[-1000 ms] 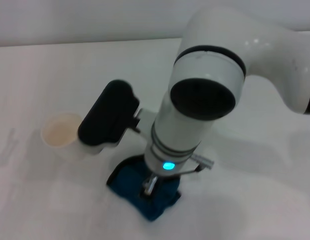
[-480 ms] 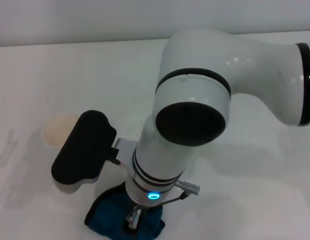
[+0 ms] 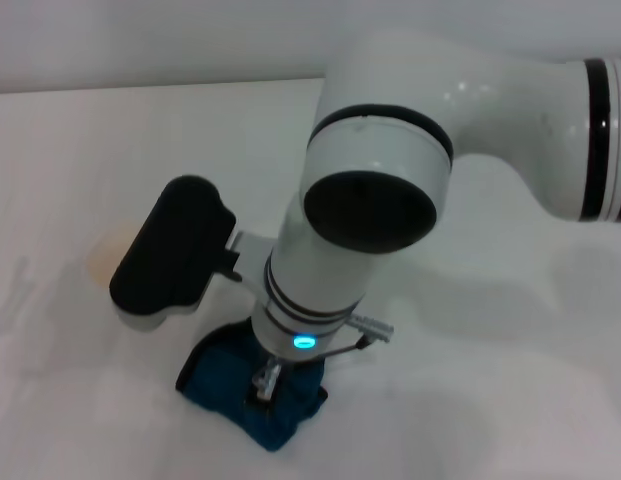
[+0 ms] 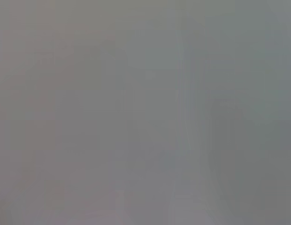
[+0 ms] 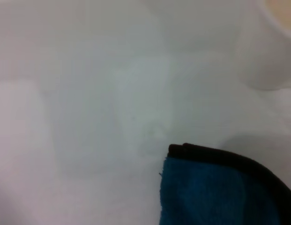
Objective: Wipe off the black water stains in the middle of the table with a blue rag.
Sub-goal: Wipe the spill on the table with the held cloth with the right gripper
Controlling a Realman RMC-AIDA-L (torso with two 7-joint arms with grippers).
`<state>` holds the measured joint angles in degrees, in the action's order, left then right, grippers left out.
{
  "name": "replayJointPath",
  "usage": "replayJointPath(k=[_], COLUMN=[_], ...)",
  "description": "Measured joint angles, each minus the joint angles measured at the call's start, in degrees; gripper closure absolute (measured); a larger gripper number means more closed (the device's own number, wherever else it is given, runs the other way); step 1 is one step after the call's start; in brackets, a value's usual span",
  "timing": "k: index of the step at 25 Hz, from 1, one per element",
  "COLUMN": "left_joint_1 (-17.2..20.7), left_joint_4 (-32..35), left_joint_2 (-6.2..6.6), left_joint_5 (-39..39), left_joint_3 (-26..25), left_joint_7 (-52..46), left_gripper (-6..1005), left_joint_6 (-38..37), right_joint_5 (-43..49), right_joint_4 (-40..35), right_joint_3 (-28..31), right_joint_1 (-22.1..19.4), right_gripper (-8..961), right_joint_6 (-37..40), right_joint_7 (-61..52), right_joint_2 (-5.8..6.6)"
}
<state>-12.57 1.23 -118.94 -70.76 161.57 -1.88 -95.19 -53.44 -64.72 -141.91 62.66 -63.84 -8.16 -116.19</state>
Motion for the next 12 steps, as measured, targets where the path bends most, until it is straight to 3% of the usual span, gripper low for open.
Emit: replayJointPath(k=[12], left_joint_1=[0.37], left_joint_4=[0.0], left_joint_2=[0.02], left_joint_5=[-0.14], left_joint_3=[-0.04], left_joint_7=[0.21], left_gripper=[115], left_joint_6=[0.02], right_joint_5=[10.59], right_joint_4=[6.16], right_joint_3=[6.11], right_joint_1=[-0.66], right_gripper=[834], right_joint_6=[-5.81], right_joint_7=[-1.13], right_joint_2=[0.0])
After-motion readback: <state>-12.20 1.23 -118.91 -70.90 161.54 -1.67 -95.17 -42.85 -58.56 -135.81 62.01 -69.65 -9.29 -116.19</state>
